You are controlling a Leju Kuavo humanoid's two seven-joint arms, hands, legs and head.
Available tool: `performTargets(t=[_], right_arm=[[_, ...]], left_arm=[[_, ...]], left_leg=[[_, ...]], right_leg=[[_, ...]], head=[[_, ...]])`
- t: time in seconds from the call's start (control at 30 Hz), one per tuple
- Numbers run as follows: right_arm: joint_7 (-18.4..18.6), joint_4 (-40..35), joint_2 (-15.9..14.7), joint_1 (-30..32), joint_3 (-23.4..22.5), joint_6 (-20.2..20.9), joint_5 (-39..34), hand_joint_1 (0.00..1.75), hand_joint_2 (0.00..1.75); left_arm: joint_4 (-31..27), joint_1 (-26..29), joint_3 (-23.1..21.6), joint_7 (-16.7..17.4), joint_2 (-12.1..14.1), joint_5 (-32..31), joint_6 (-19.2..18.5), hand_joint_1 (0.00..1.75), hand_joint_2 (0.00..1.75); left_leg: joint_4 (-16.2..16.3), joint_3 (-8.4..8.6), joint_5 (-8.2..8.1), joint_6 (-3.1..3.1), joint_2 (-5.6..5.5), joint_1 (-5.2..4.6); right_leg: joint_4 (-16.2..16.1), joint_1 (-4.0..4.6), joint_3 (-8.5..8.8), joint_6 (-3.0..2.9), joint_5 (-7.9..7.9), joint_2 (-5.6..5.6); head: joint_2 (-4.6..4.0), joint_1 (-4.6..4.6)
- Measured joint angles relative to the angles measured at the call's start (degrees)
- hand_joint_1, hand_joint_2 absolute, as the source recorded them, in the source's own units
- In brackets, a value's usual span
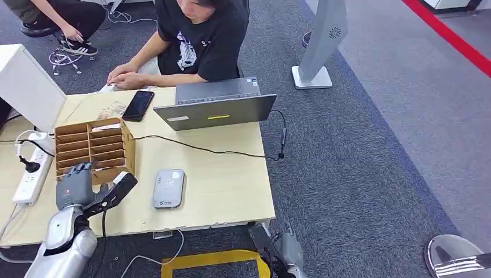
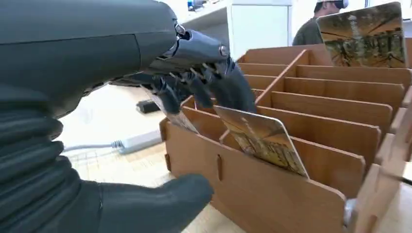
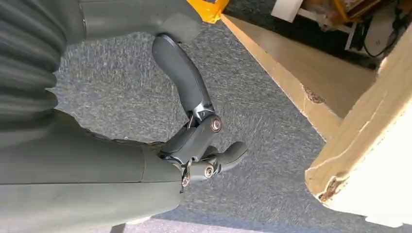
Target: Pass the card to the sensor for recognition and then transmit it.
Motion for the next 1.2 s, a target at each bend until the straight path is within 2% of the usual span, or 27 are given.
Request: performTargets(t=[0.4,0.87,1.0,1.2], right_arm=[[-0.98,0.00,-0.07,0.21,0.00,-0.13,-1.38,0.00,1.75],[-0.68,0.00,-0.39,0.41,0.00,-0.13,-1.49,0.00,1.75],[-0.05,-0.31,-0.50,0.81,-0.04,-0.15,-1.20,0.00,1.75],[1.77,-2.05,-1.00,2.09,-0.15,-0.15,-0.09,0.00,1.75]], left_arm=[[0.44,-0.56,0.00,1.68,0.00,-1.59,0.11,1.75,1.75],[0.20,-0.52,0.20,1.15,0.26,-0.94,0.85,1.75,1.75],[-3.55,-0.05,0.68,0.17,0.31,0.48,1.31,1.75,1.75],[-16.20,1.58,0.70,-0.96,0.57,0.31,1.29,1.75,1.75]], left_leg=[[0.00,0.00,0.00,0.00,-0.01,0.00],[0.00,0.00,0.00,0.00,-0.01,0.00],[0.00,-0.01,0.00,0.00,-0.01,0.00],[0.00,-0.02,-0.01,0.00,0.00,0.00]], right_leg=[[0.00,0.00,0.01,0.00,0.00,-0.01],[0.00,0.00,0.01,0.00,0.00,-0.01],[0.00,0.00,0.01,0.00,0.00,-0.01],[-0.01,0.00,0.00,0.00,0.00,0.00]], head=[[0.00,0.00],[0.00,0.02],[0.00,0.02],[0.00,0.00]])
